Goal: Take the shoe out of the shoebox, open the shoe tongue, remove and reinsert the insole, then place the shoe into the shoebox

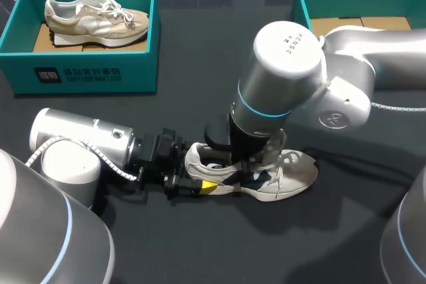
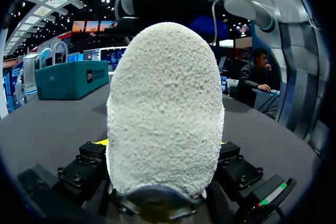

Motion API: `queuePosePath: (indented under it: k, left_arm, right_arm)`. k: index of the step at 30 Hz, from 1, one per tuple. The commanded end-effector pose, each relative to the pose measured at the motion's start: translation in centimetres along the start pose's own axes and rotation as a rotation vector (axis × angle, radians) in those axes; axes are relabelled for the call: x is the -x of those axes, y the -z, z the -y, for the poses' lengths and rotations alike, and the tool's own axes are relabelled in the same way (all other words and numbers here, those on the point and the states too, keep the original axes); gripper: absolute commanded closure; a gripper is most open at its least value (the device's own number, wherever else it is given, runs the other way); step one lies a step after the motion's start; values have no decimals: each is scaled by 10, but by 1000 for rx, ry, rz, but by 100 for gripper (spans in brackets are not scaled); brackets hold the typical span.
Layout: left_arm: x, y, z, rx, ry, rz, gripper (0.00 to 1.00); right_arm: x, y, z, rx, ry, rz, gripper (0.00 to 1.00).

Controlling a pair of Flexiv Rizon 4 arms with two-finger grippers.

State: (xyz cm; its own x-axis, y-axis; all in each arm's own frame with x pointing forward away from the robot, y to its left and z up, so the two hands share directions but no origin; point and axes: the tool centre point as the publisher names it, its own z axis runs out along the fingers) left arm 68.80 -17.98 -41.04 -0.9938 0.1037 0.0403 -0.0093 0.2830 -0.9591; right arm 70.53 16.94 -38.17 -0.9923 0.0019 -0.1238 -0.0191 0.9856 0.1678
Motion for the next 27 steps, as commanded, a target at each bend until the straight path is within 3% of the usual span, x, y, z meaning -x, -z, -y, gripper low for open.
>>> queuePosePath:
  k: [1, 14, 20, 27]
  left_arm:
    - [-3, -3, -3, 2, -1, 0, 100]
    - [-3, -3, -3, 2, -1, 0, 100]
    - [-3, -3, -3, 2, -1, 0, 100]
    - [-3, -3, -3, 2, -1, 0, 100]
  right_arm:
    - [2, -3, 4, 5, -7, -8, 75]
    - [12, -24, 4, 15, -42, -85, 57]
    - [11, -38, 0, 8, -64, -150, 58]
    - [-2, -51, -2, 27, -91, -202, 65]
